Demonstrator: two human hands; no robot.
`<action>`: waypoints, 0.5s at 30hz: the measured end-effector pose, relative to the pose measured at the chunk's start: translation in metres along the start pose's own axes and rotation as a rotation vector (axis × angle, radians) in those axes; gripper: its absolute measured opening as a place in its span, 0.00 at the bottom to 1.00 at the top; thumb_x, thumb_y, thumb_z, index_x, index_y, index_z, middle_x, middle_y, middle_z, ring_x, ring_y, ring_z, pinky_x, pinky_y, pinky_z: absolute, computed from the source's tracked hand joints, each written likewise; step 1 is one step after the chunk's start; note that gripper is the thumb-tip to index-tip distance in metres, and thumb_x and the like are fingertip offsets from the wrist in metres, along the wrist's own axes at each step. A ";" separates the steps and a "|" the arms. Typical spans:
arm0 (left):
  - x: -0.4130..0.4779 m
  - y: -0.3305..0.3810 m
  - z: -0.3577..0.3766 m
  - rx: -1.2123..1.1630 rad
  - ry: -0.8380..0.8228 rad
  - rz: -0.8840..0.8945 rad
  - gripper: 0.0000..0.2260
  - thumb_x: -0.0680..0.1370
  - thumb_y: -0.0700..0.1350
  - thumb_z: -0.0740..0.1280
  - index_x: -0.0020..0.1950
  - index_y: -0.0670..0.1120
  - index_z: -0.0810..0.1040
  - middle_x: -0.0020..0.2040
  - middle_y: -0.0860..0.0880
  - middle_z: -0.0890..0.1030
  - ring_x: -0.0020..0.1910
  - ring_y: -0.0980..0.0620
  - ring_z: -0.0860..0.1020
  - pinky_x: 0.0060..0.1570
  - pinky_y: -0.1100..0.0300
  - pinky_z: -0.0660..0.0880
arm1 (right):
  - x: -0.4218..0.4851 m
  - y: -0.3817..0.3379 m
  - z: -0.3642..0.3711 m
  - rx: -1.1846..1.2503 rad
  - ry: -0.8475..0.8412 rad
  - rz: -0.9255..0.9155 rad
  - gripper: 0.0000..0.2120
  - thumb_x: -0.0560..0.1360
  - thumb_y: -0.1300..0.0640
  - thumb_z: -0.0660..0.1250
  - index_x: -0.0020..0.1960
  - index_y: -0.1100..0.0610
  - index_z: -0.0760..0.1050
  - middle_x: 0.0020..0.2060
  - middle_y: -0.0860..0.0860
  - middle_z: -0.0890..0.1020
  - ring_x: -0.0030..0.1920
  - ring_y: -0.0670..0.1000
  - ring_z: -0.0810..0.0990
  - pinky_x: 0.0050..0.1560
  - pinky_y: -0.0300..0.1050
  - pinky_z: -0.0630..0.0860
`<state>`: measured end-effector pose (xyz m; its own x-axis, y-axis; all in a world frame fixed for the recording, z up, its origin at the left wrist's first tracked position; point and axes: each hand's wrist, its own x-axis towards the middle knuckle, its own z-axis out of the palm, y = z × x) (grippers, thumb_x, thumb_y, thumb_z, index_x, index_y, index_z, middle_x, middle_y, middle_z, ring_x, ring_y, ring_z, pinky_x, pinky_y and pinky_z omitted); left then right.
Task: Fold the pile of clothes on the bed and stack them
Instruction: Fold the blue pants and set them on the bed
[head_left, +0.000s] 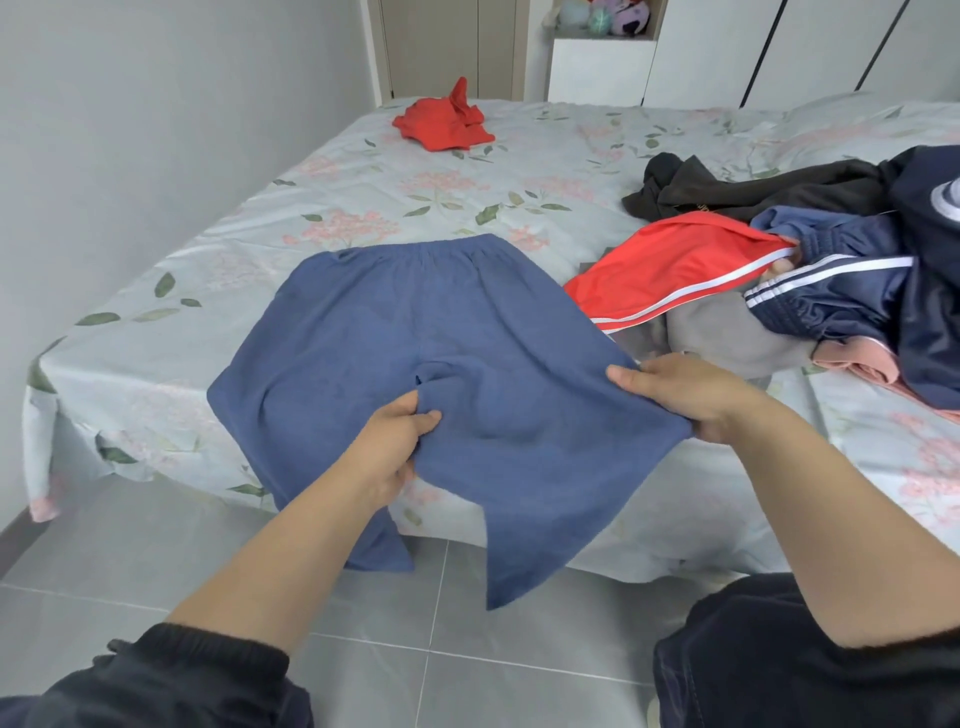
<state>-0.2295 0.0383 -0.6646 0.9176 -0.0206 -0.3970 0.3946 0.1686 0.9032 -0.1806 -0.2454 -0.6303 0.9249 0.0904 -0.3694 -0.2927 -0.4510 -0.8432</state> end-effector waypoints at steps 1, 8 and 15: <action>-0.001 -0.001 0.000 0.042 -0.037 -0.047 0.13 0.81 0.35 0.58 0.62 0.44 0.76 0.56 0.45 0.82 0.50 0.47 0.81 0.41 0.57 0.80 | -0.004 0.000 -0.003 0.028 -0.139 0.052 0.21 0.68 0.48 0.72 0.53 0.63 0.80 0.46 0.54 0.85 0.45 0.52 0.83 0.42 0.42 0.78; 0.001 -0.012 -0.004 0.197 0.012 -0.152 0.12 0.80 0.34 0.61 0.62 0.39 0.75 0.57 0.42 0.81 0.51 0.44 0.81 0.51 0.51 0.79 | -0.010 0.010 -0.025 -0.241 -0.462 0.101 0.15 0.61 0.57 0.79 0.46 0.58 0.83 0.47 0.54 0.85 0.48 0.53 0.83 0.49 0.45 0.77; 0.008 -0.023 -0.005 0.578 0.049 -0.195 0.04 0.79 0.39 0.62 0.50 0.42 0.77 0.49 0.42 0.83 0.44 0.48 0.81 0.47 0.57 0.78 | -0.010 0.000 -0.008 -0.821 -0.092 0.201 0.05 0.71 0.62 0.68 0.46 0.62 0.75 0.37 0.56 0.80 0.34 0.54 0.78 0.35 0.41 0.75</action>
<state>-0.2311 0.0388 -0.6892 0.8278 0.0502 -0.5588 0.5302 -0.3961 0.7497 -0.1877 -0.2534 -0.6239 0.8405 -0.0045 -0.5417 -0.1471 -0.9643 -0.2203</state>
